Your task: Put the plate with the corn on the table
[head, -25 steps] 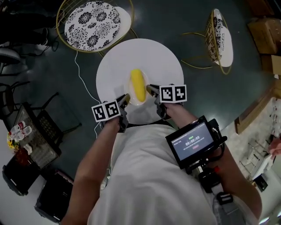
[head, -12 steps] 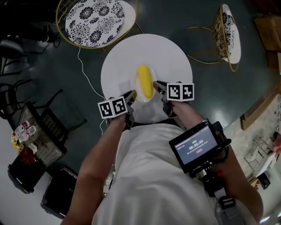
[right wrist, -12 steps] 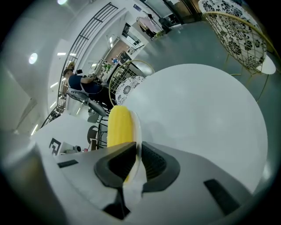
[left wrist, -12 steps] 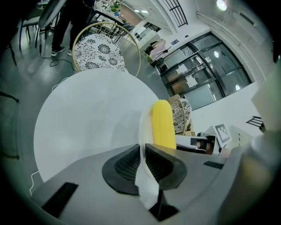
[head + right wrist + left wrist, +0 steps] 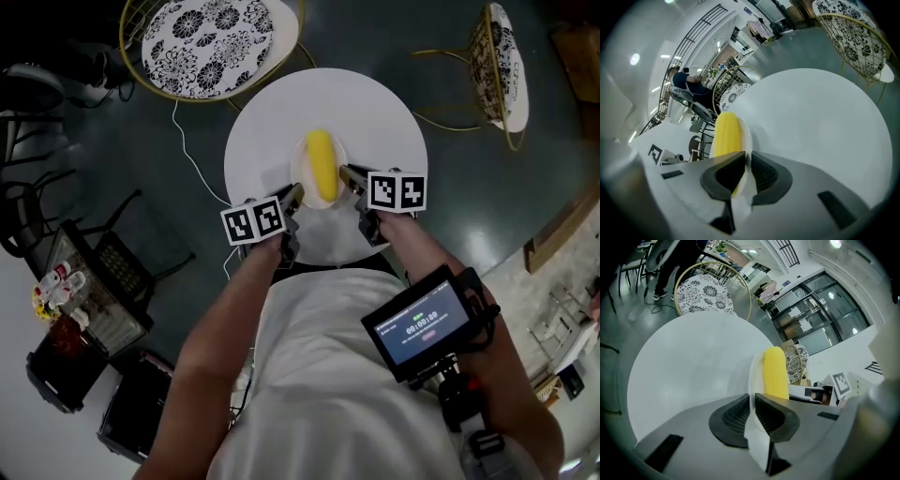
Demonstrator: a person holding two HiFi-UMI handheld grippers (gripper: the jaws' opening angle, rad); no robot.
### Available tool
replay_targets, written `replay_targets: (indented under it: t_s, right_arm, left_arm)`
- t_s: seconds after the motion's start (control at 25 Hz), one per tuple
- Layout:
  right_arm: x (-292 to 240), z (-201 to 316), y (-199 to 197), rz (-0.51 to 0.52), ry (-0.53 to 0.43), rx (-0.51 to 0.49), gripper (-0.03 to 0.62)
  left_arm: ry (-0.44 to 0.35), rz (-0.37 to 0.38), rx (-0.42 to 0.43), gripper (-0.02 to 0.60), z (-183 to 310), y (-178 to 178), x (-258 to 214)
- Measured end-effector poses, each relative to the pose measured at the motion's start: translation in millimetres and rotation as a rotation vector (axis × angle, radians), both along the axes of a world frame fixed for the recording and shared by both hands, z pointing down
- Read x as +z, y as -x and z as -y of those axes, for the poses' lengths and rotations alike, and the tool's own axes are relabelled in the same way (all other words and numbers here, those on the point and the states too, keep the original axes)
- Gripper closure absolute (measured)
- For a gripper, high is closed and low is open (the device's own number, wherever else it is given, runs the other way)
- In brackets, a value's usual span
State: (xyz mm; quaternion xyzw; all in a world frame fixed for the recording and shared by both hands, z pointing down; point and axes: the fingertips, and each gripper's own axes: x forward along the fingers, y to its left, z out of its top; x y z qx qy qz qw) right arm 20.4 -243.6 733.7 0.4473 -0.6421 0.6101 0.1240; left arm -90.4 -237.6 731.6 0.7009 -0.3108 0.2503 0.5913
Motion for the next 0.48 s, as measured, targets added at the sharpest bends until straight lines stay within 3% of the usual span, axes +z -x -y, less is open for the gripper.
replay_targets:
  t_s: [0.48]
  right_arm:
    - [8.3, 15.2, -15.9, -0.070, -0.030, -0.001, 0.549]
  left_arm:
    - [-0.046, 0.093, 0.057, 0.540, 18.3, -16.6, 7.7]
